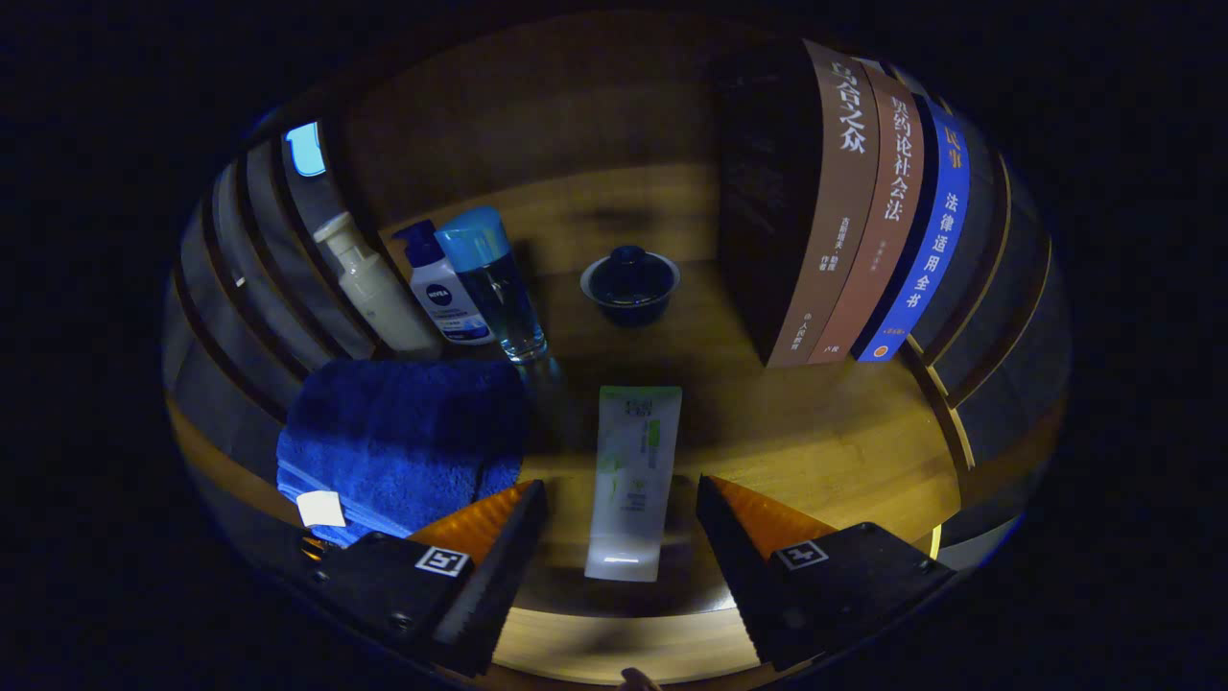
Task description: Pull open the drawer, take out the items inside it, and place them on the countertop above the cabinet.
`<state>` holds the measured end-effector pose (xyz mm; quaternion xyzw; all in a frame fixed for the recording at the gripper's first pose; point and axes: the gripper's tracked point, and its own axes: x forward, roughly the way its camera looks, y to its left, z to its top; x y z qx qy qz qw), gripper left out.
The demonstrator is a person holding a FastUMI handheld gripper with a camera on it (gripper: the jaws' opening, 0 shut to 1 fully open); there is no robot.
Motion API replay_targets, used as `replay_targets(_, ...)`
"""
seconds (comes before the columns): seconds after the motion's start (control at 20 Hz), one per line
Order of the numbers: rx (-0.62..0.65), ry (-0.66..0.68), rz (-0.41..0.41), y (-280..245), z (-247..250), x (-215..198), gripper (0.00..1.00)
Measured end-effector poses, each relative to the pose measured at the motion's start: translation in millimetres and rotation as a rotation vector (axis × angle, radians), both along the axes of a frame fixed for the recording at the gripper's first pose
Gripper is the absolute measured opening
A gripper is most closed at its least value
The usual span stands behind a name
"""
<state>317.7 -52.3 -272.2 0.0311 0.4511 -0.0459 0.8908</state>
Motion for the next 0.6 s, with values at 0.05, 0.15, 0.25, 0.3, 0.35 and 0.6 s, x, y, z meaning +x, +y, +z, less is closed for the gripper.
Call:
replay_targets(0.05, -0.003, 0.004, 0.002, 0, 2, -4, 0.98)
replay_targets(0.15, -0.026, -0.009, 0.010, -1, 9, -15, 0.99)
replay_targets(0.25, -0.032, -0.063, 0.019, 5, 24, -27, 1.00)
replay_targets(0.3, -0.028, -0.100, 0.017, 9, 32, -34, 1.00)
replay_targets(0.35, -0.022, -0.137, 0.033, 16, 40, -45, 1.00)
replay_targets(0.6, 0.018, -0.385, 0.058, 39, 91, -124, 1.00)
